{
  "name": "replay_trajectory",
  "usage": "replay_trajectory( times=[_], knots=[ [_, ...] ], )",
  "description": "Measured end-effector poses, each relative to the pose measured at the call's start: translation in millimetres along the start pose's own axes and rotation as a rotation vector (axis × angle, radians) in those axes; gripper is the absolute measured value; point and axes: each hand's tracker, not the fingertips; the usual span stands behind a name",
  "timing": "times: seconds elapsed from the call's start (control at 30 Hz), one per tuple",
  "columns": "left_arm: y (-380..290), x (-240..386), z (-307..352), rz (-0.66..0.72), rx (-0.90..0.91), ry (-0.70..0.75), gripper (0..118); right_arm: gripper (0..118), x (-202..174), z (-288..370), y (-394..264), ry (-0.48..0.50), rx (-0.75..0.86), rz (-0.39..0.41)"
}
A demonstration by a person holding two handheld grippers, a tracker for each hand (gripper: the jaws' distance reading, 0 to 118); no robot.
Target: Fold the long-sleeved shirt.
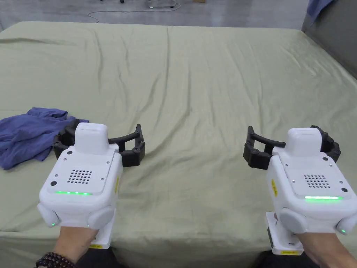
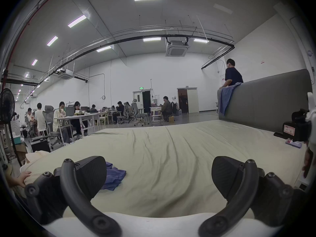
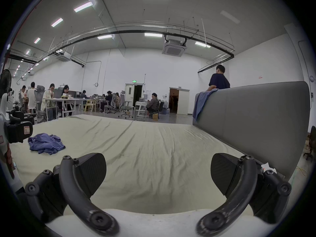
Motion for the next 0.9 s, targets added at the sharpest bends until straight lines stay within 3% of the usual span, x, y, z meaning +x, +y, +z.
replay_trajectory(
  times=[0.9],
  knots=[
    [-1.7,-0.8,0.4,-0.015,0.012,-0.010,118,118,1.9,1.8,-1.3,-0.010,0.013,-0.005]
  ],
)
